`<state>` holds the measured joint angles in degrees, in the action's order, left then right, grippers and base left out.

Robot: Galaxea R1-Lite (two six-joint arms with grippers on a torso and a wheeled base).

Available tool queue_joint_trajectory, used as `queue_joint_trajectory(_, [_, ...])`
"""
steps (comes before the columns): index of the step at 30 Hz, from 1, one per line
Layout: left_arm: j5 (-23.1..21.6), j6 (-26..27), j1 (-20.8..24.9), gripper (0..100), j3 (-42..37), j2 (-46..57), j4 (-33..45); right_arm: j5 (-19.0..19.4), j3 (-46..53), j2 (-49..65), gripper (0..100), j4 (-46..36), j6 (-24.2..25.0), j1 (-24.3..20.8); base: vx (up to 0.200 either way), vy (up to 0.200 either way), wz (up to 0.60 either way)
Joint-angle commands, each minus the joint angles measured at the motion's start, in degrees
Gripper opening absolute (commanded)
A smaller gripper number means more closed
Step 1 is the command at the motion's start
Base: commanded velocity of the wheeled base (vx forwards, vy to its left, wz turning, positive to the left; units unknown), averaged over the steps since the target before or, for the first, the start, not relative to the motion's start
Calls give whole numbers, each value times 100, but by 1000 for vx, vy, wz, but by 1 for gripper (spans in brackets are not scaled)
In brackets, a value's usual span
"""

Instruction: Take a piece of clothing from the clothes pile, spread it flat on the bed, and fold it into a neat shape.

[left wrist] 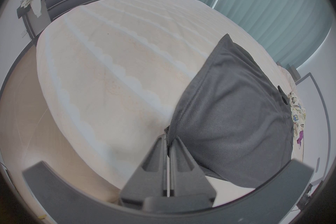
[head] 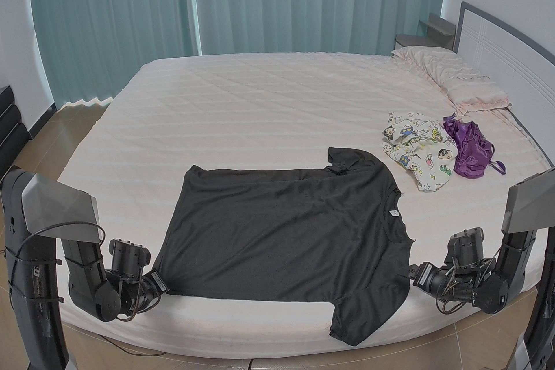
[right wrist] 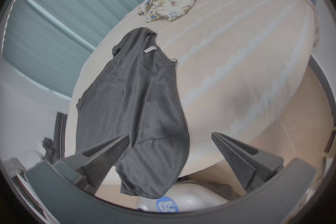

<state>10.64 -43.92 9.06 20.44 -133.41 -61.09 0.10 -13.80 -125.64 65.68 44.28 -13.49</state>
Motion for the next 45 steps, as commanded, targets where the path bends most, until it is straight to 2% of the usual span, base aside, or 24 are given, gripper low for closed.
queue_joint_trajectory(1, [8, 112, -194, 0, -137, 140, 9, 113, -70, -321, 100, -3, -516, -57, 0, 0, 0])
queue_joint_trajectory(12, [8, 297, -598, 0, -137, 219, -35, 43, -967, -866, 100, -205, -736, -162, 0, 0, 0])
queue_joint_trajectory(18, [-1, 279, -607, 0, -120, 87, -70, 17, -1380, -1007, 100, -284, -1141, -101, 0, 0, 0])
queue_joint_trajectory(25, [-1, 279, -607, 0, -93, 35, -211, 17, -1907, -1095, 100, -715, -1184, -241, 0, 0, 0])
queue_joint_trajectory(26, [-1, 279, -607, 0, -93, 35, -211, 17, -2048, -1139, 0, -811, -1184, -250, 0, 0, 0])
queue_joint_trajectory(31, [-10, 279, -607, 0, -93, 0, -211, -19, -2514, -1156, 0, -1145, -1193, -215, 0, 0, 0])
queue_joint_trajectory(38, [-1, 297, -598, 0, -102, -132, -299, -106, -2716, -796, 0, -1172, -1246, -127, 0, 0, 0])
queue_joint_trajectory(41, [-1, 288, -598, 0, -128, -211, -501, -98, -2927, -673, 0, -1286, -1571, -13, 0, 0, 0])
queue_joint_trajectory(45, [-1, 297, -589, 0, -146, -273, -650, -106, -3102, -743, 0, -1348, -1703, 5, 0, 0, 0])
